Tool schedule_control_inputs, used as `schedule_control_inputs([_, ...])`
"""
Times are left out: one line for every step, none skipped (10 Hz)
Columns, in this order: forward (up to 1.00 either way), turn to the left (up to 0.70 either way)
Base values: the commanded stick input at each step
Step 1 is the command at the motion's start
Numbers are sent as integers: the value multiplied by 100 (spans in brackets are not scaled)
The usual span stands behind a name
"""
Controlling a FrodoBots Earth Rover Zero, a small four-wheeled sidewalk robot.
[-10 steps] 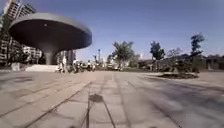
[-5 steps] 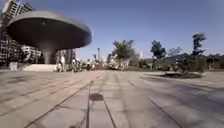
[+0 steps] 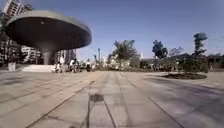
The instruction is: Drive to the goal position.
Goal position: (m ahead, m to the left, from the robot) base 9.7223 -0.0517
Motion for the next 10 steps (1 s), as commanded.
schedule_control_inputs([70,-9])
schedule_control_inputs([70,-25])
schedule_control_inputs([70,-35])
schedule_control_inputs([70,-35])
schedule_control_inputs([70,-35])
schedule_control_inputs([70,-35])
schedule_control_inputs([70,-35])
schedule_control_inputs([70,-35])
schedule_control_inputs([70,-35])
schedule_control_inputs([70,-23])
